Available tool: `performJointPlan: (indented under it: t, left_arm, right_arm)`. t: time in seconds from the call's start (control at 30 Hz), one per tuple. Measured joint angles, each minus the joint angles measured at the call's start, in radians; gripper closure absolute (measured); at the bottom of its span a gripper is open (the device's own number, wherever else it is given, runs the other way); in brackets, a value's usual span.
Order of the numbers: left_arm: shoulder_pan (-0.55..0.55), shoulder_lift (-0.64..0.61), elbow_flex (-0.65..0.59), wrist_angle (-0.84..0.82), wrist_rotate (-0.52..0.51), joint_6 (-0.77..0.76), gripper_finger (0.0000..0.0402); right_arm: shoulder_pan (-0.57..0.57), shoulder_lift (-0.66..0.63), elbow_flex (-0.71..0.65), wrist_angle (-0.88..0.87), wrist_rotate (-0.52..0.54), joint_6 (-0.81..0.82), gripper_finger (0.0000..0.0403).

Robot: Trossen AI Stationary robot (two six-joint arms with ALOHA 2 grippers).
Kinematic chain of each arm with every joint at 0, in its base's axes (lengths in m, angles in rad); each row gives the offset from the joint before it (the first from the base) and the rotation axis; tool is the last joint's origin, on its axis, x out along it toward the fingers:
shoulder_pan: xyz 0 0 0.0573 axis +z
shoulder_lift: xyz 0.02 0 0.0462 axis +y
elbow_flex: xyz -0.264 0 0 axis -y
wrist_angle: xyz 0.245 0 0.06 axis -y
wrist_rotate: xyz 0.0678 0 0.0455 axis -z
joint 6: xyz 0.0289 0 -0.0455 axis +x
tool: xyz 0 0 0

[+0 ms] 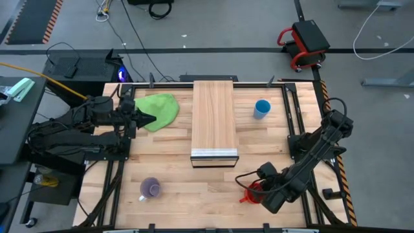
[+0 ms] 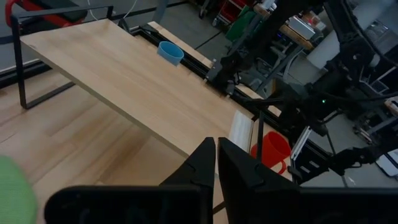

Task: Stack small to large cups/mugs on shelf
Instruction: Put the red mug on the shelf

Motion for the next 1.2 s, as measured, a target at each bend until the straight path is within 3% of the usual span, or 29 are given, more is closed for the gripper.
performJointPlan:
  t: [0.37,0.87,1.2]
  left_arm:
    - [0.0,0.0,0.0,-0.009,0.0,0.0,0.0376]
    - [0.0,0.0,0.0,-0.023,0.0,0.0,0.038]
    - [0.0,0.0,0.0,-0.022,0.0,0.0,0.037]
  right_arm:
    - [-0.006,-0.005,-0.053,0.048,-0.008,0.018,0.029]
    - [-0.008,-0.002,-0.055,0.072,-0.016,0.017,0.0288]
    - [-0.008,-0.001,-0.149,0.192,-0.045,0.031,0.0288]
